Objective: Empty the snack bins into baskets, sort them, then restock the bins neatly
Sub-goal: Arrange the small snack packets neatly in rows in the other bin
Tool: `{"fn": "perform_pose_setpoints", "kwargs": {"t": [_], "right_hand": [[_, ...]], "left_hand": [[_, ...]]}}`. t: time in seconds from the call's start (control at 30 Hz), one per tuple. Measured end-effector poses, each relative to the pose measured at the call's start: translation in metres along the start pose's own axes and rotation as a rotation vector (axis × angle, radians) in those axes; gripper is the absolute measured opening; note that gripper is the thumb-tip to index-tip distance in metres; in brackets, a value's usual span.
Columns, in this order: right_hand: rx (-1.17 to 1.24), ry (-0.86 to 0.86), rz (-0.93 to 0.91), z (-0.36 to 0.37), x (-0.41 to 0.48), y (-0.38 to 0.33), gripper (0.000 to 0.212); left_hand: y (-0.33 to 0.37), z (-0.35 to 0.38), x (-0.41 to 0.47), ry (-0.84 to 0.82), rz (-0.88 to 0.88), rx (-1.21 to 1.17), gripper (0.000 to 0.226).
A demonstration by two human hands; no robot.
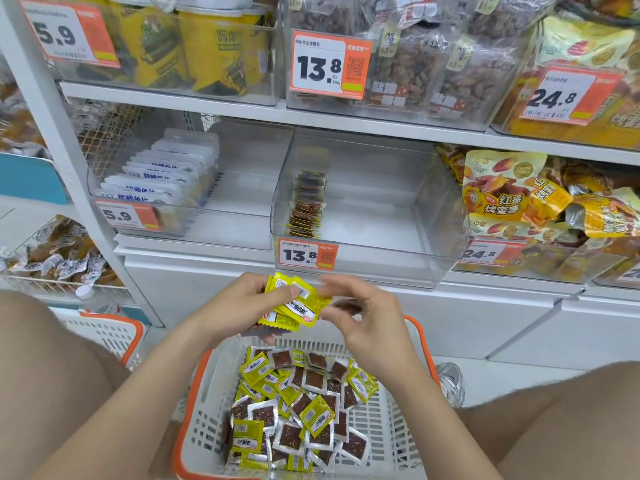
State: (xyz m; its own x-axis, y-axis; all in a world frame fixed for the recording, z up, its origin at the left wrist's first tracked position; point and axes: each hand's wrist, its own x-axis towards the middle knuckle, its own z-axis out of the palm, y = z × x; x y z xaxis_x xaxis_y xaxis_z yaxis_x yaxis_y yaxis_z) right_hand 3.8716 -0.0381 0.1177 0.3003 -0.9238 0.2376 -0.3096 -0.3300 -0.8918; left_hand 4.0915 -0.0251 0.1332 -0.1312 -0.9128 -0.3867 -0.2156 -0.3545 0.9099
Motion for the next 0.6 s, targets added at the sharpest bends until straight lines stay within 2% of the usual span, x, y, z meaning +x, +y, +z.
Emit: {"fn": "perform_pose_setpoints", "kwargs": {"t": [0.1,0.17,0.3,0.37,0.47,0.53,0.6], "right_hand": [[0.099,0.388,0.097,-0.003,0.003,0.017,0.039],[0.196,0.474,0.064,0.001,0.002,0.015,0.032],[0.101,0.366,-0.144,0.023,-0.004,-0.001,0.025],[0.093,0.289,-0.126,0.029,-0.003,0.006,0.023],[0.223,0.187,-0.027,0.03,-0.002,0.015,0.021],[0.239,0.191,-0.025,0.03,-0.001,0.015,0.029],[0.13,0.239,-0.049,0.029,0.0,0.017,0.049]], "left_hand": [[-0.002,0.007,0.002,0.158,0.037,-0.034,0.03],[-0.004,0.012,0.003,0.17,0.038,-0.014,0.028],[-0.003,0.024,0.004,0.088,0.062,-0.083,0.023],[-0.001,0.026,0.005,0.081,0.073,-0.167,0.026],[-0.004,0.021,0.008,0.071,0.066,-0.219,0.032],[-0.008,0.021,0.009,0.06,0.059,-0.244,0.033],[-0.009,0.021,0.011,0.05,0.064,-0.241,0.03]]}}
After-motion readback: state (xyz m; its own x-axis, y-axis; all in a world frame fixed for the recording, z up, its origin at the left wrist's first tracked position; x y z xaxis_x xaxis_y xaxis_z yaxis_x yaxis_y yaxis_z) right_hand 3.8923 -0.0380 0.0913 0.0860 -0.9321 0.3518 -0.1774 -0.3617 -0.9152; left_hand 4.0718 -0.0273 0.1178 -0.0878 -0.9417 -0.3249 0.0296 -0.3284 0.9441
